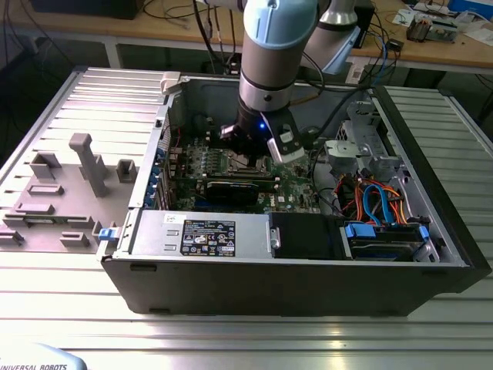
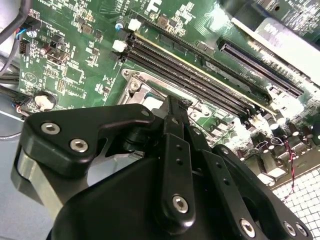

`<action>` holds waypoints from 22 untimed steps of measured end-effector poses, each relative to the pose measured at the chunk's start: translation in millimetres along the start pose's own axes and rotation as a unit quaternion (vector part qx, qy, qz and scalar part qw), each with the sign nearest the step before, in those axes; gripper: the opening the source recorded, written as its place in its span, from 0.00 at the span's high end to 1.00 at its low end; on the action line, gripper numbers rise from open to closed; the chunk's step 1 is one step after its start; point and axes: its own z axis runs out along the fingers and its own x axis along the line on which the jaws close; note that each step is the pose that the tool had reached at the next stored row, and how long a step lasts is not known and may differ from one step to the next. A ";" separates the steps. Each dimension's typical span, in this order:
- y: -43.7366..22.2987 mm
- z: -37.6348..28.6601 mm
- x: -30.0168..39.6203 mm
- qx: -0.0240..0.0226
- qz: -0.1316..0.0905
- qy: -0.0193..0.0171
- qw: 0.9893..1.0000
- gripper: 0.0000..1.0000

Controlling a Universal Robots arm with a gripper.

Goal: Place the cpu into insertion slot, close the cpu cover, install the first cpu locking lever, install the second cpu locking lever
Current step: 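Install the second cpu locking lever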

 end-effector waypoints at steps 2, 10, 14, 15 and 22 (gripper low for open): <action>-1.3 0.4 5.7 -0.001 0.000 0.000 1.000 0.89; -3.6 8.9 19.9 -0.010 0.000 0.000 1.000 0.89; -3.7 9.2 19.9 -0.011 0.000 0.000 1.000 0.89; -3.6 9.2 19.9 -0.011 0.000 0.000 1.000 0.89; -3.7 9.2 19.9 -0.011 0.000 0.000 1.000 0.89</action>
